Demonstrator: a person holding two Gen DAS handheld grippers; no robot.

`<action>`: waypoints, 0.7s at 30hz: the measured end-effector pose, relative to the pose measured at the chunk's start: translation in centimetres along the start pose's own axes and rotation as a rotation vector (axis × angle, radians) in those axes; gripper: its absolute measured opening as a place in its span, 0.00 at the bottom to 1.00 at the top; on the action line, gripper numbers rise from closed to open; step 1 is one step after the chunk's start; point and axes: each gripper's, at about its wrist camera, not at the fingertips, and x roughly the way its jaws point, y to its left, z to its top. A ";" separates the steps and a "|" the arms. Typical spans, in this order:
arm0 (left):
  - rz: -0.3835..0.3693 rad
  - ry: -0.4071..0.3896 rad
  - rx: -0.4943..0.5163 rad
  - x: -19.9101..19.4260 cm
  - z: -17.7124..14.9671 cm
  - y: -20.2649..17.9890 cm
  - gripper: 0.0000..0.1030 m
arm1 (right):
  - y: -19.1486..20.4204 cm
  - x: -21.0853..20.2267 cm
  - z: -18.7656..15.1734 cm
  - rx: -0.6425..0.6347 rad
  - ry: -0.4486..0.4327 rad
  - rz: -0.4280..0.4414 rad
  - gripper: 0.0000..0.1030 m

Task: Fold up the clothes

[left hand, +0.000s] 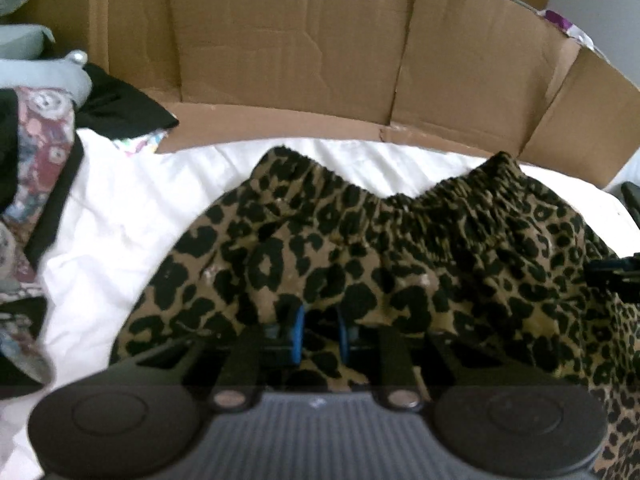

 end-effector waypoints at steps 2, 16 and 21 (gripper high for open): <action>-0.015 -0.005 -0.014 -0.7 0.1 -0.1 0.27 | 0.5 -0.3 0.2 -0.003 -0.012 0.016 0.36; -0.174 -0.034 0.057 -2.0 2.4 -5.7 0.34 | 5.5 0.4 -0.8 -0.061 0.019 0.107 0.38; -0.213 0.016 0.099 -0.2 3.5 -8.4 0.47 | 5.5 0.0 -1.0 -0.036 0.012 0.144 0.39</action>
